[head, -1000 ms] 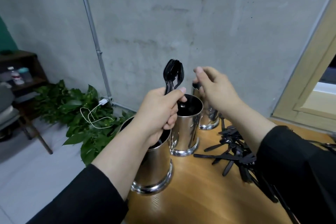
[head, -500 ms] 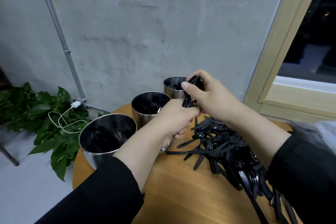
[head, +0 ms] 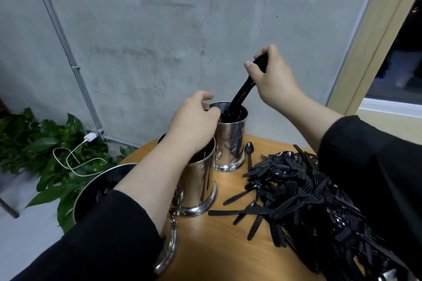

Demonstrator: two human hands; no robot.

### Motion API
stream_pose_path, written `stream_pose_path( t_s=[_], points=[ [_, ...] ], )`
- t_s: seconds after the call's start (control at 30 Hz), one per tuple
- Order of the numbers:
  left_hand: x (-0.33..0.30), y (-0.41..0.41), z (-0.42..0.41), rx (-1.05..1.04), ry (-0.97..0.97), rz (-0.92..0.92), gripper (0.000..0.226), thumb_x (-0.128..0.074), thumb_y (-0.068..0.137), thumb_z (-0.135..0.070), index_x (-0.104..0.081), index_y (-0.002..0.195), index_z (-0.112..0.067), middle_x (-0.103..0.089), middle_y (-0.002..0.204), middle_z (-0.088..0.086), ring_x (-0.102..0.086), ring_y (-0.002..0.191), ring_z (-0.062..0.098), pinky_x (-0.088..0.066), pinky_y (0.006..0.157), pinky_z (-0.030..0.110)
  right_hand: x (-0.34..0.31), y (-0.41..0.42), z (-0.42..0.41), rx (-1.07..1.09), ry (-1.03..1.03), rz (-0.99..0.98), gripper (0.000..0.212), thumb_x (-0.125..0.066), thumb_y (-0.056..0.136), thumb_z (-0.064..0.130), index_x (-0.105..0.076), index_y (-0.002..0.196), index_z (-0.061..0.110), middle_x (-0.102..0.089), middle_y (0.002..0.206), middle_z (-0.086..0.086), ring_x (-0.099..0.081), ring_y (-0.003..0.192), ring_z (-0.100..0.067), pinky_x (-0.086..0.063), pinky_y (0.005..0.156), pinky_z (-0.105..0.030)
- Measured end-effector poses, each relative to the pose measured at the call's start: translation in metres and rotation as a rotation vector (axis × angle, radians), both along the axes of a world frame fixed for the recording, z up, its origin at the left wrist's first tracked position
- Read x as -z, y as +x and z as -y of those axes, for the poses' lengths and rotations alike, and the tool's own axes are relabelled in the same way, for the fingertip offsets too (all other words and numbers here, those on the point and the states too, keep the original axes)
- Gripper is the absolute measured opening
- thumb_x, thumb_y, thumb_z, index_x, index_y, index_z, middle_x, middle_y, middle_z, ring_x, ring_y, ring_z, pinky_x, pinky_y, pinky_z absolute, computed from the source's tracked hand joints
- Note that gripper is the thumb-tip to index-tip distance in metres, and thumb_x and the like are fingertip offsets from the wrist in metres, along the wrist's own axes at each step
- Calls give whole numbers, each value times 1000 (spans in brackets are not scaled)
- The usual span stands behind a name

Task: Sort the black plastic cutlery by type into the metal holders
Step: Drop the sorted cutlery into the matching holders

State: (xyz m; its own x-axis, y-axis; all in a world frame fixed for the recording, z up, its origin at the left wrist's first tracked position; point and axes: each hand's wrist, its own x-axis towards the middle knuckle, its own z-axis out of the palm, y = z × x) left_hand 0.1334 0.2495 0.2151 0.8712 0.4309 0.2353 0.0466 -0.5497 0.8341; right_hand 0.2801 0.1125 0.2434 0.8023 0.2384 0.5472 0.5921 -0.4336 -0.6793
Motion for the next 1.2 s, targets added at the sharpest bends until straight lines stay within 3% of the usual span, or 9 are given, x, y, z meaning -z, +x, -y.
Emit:
stream_pose_path(
  t_s=[0.13,0.27,0.33,0.43,0.57,0.67,0.77,0.93,1.2],
  points=[
    [1,5,4,-29,32,110,34,-50,100,-15,-65,130,-24,-66,119,-7,-62,110,15,-50,96,31,9,31,-29,-6,-263,-79,44,-58,99,43,-46,127,12,-59,103,-2,-57,99,-29,-37,75,-31],
    [5,7,22,-17,38,192,31,-50,99,-11,-68,120,-25,-69,112,-10,-66,95,10,-53,80,18,35,42,-27,50,-570,-194,80,-50,97,59,-20,158,16,-53,141,-20,-54,125,-37,-44,93,-39],
    [13,5,36,2,29,215,31,-50,99,-10,-69,118,-25,-70,110,-10,-66,98,10,-54,86,27,53,33,-4,83,-434,-141,70,-48,100,54,-29,156,15,-54,141,-17,-51,129,-34,-41,98,-37],
    [42,4,61,59,-6,173,29,-51,99,-12,-68,118,-26,-69,110,-12,-64,92,1,-53,87,28,90,-4,58,119,-349,-110,49,-50,101,47,-52,141,18,-64,126,-4,-60,114,-25,-41,87,-30],
    [110,4,92,214,181,-112,41,-54,104,-37,-51,144,-31,-55,144,-6,-52,132,15,-43,110,35,148,-85,168,173,-435,-99,34,-55,98,44,-66,120,21,-64,112,5,-59,106,-17,-39,86,-26],
    [163,-7,107,253,492,-398,73,-42,98,-70,-24,161,-37,-26,168,-3,-24,154,21,-20,124,49,180,-157,237,267,-486,-128,41,-51,94,48,-69,116,19,-63,117,7,-59,112,-16,-44,97,-31],
    [198,-20,120,250,613,-499,89,-22,89,-87,-10,163,-40,-11,173,0,-8,159,23,-6,128,53,208,-216,278,361,-515,-263,57,-48,88,58,-65,128,22,-54,137,9,-51,129,-16,-41,109,-38],
    [210,-36,158,236,649,-460,93,-18,87,-90,-10,164,-37,-12,173,-1,-6,160,21,-4,127,52,236,-246,292,301,-465,-345,74,-47,84,70,-42,149,34,-32,154,21,-29,144,-7,-28,120,-39],
    [220,-75,211,272,589,-326,74,-37,101,-66,-13,163,-35,-25,169,-5,-16,158,18,-8,128,52,247,-244,294,279,-529,-277,57,-61,92,53,-53,142,28,-41,155,8,-33,145,-13,-27,121,-43]
  ],
)
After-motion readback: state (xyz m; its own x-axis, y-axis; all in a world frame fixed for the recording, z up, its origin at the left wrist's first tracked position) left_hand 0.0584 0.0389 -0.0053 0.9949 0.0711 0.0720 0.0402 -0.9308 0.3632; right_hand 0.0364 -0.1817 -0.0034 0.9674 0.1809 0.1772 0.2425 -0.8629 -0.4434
